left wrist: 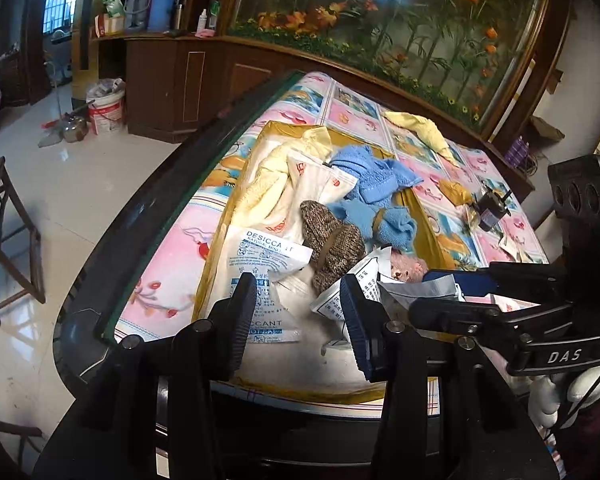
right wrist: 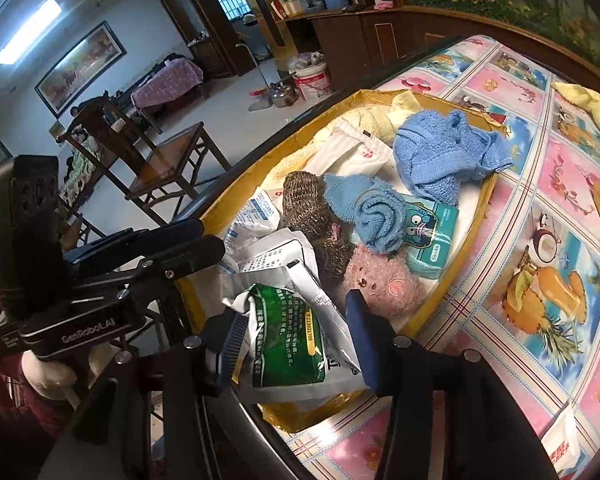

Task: Organize soft objects
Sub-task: 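Carry both packets into the box and open both tools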

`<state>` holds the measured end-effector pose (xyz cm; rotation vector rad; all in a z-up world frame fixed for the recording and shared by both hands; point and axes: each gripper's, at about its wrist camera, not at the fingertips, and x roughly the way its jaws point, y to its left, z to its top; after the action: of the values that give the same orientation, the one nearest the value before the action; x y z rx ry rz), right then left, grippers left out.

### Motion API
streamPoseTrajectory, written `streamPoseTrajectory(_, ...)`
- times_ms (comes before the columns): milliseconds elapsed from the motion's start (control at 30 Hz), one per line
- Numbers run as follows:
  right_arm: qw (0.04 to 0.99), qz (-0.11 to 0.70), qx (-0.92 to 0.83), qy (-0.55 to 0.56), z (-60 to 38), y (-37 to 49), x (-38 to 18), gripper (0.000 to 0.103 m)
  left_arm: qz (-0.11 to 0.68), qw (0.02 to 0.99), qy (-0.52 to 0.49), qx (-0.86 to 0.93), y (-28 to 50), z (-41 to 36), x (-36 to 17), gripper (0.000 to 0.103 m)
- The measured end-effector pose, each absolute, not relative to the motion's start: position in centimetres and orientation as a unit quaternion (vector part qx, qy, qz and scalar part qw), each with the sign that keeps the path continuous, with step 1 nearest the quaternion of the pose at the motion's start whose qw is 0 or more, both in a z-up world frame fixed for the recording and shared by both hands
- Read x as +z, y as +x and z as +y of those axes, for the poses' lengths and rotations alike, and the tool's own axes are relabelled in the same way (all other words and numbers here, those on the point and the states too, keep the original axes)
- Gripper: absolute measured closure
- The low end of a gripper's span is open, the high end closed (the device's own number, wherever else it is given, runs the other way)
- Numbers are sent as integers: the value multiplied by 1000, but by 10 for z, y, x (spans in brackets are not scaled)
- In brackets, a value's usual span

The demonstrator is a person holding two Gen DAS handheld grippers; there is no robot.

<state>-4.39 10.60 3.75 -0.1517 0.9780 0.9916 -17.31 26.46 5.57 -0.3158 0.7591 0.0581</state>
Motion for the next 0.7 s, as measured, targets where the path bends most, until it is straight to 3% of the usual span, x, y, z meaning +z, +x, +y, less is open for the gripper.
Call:
streamPoseTrajectory(167,799,414,434,-49,88,-46,49,52,366,919,-130,62,-172,256,58,60)
streamPoseTrajectory(400,868,356,321,-133,89,-45,44,49,361,924,-81,96,-177,239,64,60)
streamPoseTrajectory(533,852,354,383,-45,68,-40,59,49,344,931,-35,117,-177,222,73,60)
streamPoseTrajectory(700,785,408,464,-41,84,-42,45,49,335,928,37,160,-173,197,75,59)
